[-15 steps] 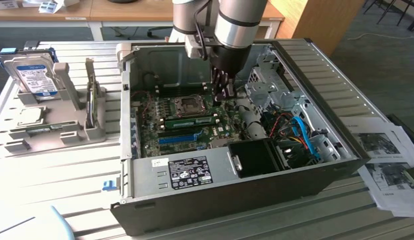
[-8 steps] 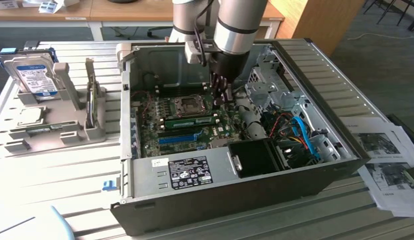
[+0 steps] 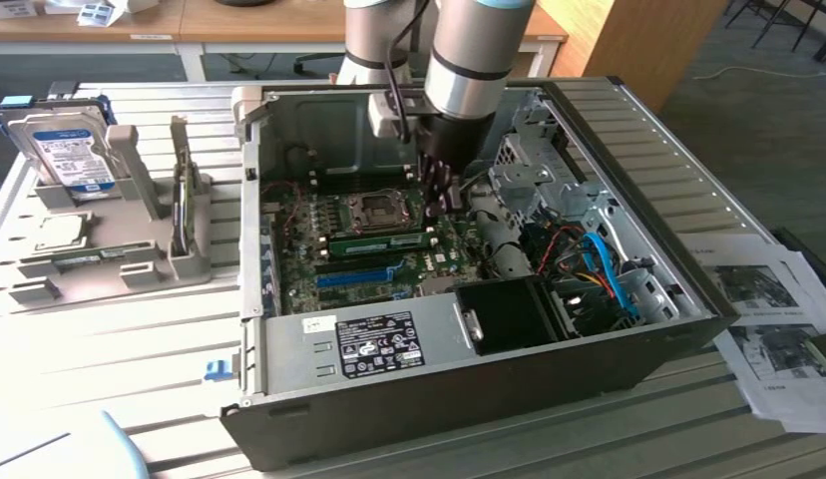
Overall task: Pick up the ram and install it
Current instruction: 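Press down the ram until it locks into place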
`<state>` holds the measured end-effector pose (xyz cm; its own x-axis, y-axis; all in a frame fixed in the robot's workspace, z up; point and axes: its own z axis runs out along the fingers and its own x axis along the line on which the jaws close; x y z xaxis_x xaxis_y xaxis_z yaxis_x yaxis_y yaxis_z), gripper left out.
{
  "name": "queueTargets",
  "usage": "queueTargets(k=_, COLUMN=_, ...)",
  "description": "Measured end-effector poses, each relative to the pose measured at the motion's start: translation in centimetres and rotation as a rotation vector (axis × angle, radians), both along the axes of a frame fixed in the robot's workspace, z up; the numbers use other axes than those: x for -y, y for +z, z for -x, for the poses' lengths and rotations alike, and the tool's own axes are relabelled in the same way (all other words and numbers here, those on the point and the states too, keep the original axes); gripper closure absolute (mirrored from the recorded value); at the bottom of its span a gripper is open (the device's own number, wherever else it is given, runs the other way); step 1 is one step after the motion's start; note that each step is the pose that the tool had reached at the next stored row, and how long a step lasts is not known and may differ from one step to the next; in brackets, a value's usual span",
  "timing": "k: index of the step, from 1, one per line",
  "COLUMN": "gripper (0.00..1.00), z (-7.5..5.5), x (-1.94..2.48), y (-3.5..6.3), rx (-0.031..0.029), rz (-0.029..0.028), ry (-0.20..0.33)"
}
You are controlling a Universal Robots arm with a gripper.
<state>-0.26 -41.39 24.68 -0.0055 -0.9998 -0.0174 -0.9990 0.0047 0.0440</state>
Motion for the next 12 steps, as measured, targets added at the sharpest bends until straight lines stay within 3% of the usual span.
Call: queueTargets(k=12, gripper=0.91, z=0.0, x=0.0, y=-0.56, rx=0.0, rz=-0.0001, ry=0.0)
